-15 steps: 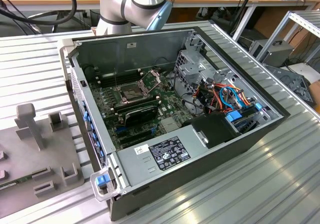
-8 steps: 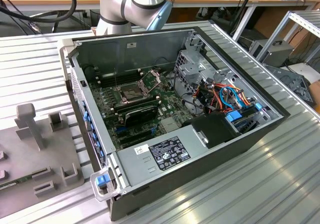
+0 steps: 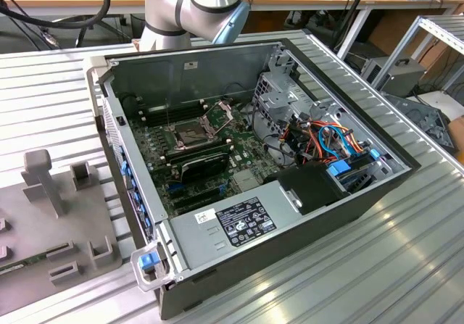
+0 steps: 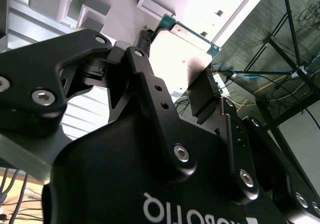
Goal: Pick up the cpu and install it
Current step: 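Pick up the cpu and move it towards the insertion slot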
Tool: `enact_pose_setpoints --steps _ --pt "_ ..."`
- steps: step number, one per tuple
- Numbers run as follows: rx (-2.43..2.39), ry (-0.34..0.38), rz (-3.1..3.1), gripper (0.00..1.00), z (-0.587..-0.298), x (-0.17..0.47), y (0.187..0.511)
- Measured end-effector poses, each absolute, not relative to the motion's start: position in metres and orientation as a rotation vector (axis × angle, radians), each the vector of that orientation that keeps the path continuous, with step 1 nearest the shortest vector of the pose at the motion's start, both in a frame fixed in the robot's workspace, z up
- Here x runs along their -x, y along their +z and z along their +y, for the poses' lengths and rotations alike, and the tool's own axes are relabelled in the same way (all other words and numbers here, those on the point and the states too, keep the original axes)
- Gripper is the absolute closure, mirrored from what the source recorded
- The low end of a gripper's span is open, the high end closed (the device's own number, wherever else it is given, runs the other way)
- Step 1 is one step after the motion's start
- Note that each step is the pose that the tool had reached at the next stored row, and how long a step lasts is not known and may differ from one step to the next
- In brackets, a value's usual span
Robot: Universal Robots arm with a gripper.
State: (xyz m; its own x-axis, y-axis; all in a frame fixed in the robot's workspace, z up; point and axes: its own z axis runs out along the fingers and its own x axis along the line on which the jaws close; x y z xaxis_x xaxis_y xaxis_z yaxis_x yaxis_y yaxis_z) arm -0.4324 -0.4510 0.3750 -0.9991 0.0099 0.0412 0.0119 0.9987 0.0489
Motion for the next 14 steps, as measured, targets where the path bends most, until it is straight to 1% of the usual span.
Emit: enact_pose_setpoints --steps 14 --pt "0.017 -0.076 -3.100 0.45 -0.4510 0.4324 0.3832"
